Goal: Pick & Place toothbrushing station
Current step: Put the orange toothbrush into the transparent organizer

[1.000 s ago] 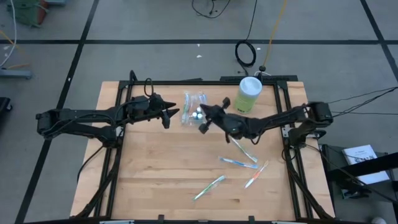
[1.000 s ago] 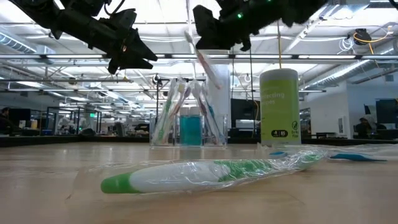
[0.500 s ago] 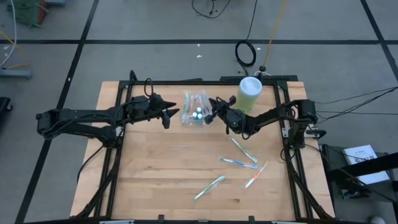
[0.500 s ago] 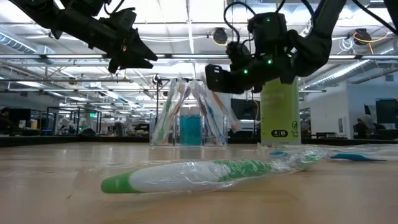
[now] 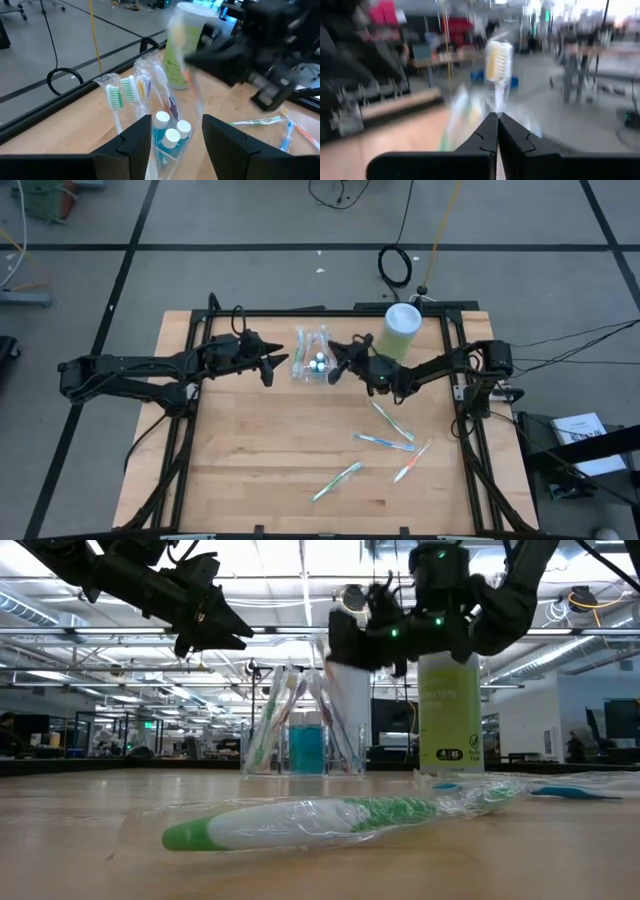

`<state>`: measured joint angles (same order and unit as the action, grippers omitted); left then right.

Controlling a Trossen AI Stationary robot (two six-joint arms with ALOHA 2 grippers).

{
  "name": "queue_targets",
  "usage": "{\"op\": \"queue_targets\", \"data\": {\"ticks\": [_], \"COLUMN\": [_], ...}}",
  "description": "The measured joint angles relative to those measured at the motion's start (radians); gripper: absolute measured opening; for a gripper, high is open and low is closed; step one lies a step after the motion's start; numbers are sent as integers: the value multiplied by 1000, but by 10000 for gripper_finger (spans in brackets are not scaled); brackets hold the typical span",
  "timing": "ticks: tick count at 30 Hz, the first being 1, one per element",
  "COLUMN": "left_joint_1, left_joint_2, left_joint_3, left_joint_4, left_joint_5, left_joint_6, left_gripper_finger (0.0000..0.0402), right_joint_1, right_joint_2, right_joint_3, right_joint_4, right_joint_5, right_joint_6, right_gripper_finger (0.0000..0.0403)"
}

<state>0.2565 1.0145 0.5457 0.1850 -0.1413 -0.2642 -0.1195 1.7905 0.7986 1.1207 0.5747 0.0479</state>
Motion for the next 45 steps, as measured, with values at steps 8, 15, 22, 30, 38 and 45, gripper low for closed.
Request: {"op": "queue_targets", "data": {"ticks": [8,15,22,30,38,45], "left_joint_1": [0,0,0,0,0,0], "left_joint_2": [0,0,0,0,0,0], "left_joint_3": [0,0,0,0,0,0], "left_joint_4": [0,-1,-1,-2,-13,-19], "left_joint_5": [0,0,0,0,0,1], "left_joint_6": [-5,-3,-4,-3,-3,-17], "left_gripper_finger": [182,182,182,182,182,182], "right_joint_1": [6,9,-18,16,109,126], "right_joint_2": [2,2,0,1,1,1], "right_joint_3": [0,0,0,0,0,0], "right_joint_4": [-207,77,-24,-250,-300,-309], "right_joint_5": [104,133,132,94,120,313], "right_joint_6": [-28,-177,-95,0,-143,-163], "right_gripper_finger": [0,0,0,0,0,21]}}
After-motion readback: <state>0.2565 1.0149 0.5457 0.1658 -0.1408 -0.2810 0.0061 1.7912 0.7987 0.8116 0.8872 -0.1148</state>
